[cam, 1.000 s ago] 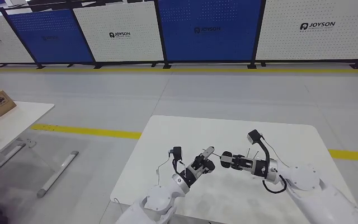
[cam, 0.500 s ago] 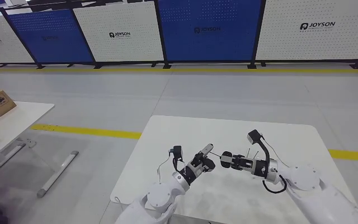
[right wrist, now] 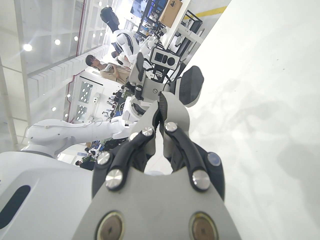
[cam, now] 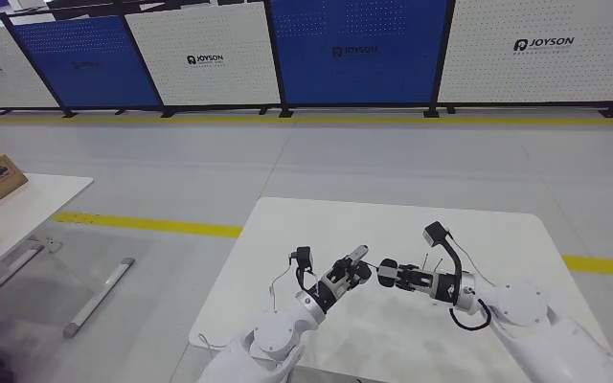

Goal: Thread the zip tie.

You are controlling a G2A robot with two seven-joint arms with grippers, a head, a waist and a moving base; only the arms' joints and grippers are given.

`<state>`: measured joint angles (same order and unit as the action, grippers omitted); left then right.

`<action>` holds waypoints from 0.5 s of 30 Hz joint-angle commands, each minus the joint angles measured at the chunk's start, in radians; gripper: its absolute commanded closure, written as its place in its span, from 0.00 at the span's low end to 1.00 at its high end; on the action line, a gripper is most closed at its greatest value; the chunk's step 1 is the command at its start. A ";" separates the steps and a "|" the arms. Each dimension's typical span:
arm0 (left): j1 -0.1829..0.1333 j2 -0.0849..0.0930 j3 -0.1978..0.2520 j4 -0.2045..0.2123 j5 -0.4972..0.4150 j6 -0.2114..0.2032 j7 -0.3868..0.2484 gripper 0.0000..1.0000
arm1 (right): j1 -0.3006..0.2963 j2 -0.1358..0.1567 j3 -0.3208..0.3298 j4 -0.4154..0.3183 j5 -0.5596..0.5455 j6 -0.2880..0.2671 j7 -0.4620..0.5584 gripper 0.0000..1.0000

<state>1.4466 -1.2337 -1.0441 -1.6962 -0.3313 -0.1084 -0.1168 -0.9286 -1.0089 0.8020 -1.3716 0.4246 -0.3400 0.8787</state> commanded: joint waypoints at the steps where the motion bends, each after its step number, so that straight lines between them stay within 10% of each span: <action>1: 0.006 0.001 -0.002 -0.002 0.008 -0.006 -0.009 0.65 | 0.000 0.000 0.000 0.000 0.000 0.000 0.000 1.00; 15: 0.030 0.004 -0.013 -0.021 0.038 -0.032 -0.023 0.70 | 0.000 0.000 0.000 0.000 0.000 0.000 0.000 1.00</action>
<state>1.4778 -1.2291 -1.0575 -1.7169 -0.2926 -0.1417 -0.1411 -0.9286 -1.0089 0.8020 -1.3716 0.4246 -0.3400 0.8787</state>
